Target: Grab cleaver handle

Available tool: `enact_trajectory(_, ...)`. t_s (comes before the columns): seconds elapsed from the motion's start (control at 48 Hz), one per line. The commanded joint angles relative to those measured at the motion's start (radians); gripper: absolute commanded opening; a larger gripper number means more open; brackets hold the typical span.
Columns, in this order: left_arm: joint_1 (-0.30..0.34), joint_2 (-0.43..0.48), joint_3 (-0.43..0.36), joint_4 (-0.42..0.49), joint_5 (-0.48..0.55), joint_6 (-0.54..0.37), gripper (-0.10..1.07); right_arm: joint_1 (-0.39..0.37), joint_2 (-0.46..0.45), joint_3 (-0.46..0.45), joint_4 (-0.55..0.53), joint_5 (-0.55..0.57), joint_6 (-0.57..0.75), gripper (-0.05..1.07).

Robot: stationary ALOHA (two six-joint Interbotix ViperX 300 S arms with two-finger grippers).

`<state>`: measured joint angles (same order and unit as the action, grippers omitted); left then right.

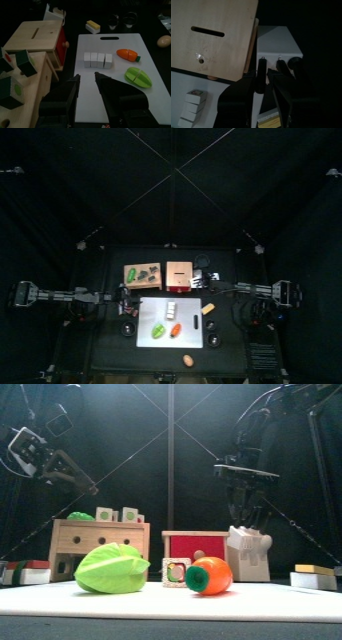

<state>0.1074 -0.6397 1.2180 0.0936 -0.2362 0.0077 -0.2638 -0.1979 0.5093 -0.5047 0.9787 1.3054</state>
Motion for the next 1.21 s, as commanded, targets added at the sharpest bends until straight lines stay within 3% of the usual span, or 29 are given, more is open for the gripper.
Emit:
enact_trajectory(0.0, 0.002, 0.0, -0.011, -0.002, -0.005, 0.0, 0.73, 0.002, -0.014, -0.009, -0.005, -0.005, 0.002, 0.53)
enact_trajectory(0.5, 0.002, 0.0, -0.009, -0.009, -0.005, 0.0, 0.73, 0.015, -0.031, -0.037, 0.008, 0.005, 0.035, 0.51)
enact_trajectory(1.188, 0.002, 0.0, -0.008, -0.015, -0.005, 0.0, 0.73, 0.071, -0.049, -0.127, 0.014, 0.144, 0.032, 0.5)
